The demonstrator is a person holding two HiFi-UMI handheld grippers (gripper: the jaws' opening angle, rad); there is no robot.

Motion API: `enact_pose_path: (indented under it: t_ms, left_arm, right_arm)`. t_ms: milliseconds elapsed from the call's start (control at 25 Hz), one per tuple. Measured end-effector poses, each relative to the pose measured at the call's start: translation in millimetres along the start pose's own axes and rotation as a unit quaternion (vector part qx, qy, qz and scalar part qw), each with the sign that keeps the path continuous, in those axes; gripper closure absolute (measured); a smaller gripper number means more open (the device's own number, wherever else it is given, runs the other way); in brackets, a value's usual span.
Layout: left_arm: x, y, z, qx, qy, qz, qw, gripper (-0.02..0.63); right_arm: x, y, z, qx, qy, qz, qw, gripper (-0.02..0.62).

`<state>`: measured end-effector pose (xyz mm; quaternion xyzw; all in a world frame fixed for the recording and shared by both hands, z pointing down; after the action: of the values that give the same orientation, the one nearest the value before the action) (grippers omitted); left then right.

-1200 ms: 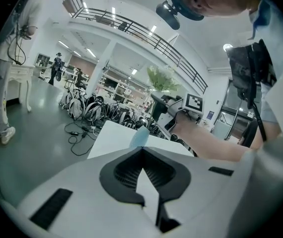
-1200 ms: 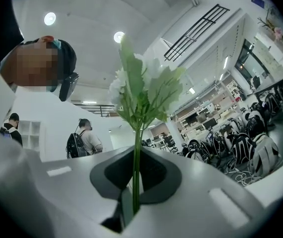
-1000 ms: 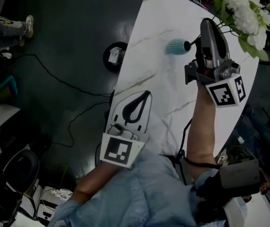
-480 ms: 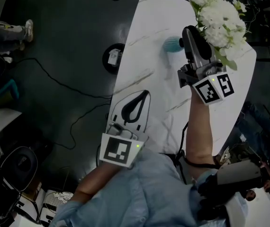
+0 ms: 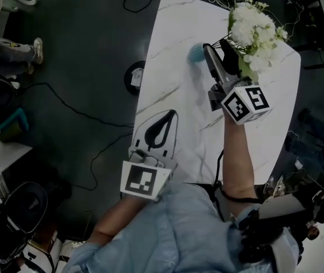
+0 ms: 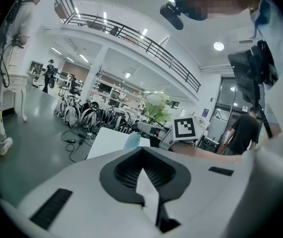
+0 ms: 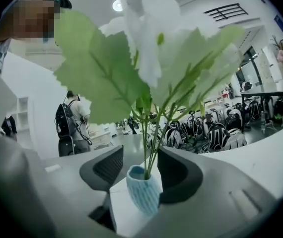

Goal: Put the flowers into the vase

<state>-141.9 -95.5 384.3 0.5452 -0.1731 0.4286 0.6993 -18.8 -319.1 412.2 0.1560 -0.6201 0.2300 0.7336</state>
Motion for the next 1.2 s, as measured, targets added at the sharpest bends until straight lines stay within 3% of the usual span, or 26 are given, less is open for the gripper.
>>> enact_pose_path:
  t_ms: [520, 720, 920, 1000, 1120, 1200]
  left_arm:
    - [-1, -9, -17, -0.001, -0.01, 0.024, 0.9997, 0.601]
    - [-8, -9, -26, 0.007, -0.033, 0.045, 0.9984, 0.601]
    - [-19, -26, -40, 0.026, -0.055, 0.07, 0.9957, 0.601]
    - [-22, -32, -47, 0.036, -0.063, 0.082, 0.994, 0.601]
    - [-29, -37, -59, 0.055, -0.078, 0.101, 0.9903, 0.601]
    - [-35, -41, -67, 0.062, -0.083, 0.108, 0.9887, 0.601]
  right_arm:
    - [23, 10, -36, 0.043, 0.051, 0.042, 0.997, 0.367]
    - [30, 40, -72, 0.052, 0.066, 0.06, 0.995, 0.367]
    - [4, 94, -107, 0.038, 0.059, 0.062, 0.996, 0.367]
    - [-10, 115, -120, 0.051, 0.055, 0.049, 0.996, 0.401]
    - [-30, 141, -137, 0.079, 0.042, 0.021, 0.996, 0.562]
    - [-41, 158, -146, 0.09, 0.04, 0.002, 0.995, 0.592]
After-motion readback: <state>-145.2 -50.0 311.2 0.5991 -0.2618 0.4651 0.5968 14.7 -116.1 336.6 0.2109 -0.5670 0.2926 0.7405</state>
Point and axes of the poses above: the fingertips, and each gripper's own axes: z forward along the fingers, y to its left, x out of its underside, the point moved 9 cm from there along -z, backward along the fingers, and after that the axes turned 15 degrees about -z, right-handed, at the moved point
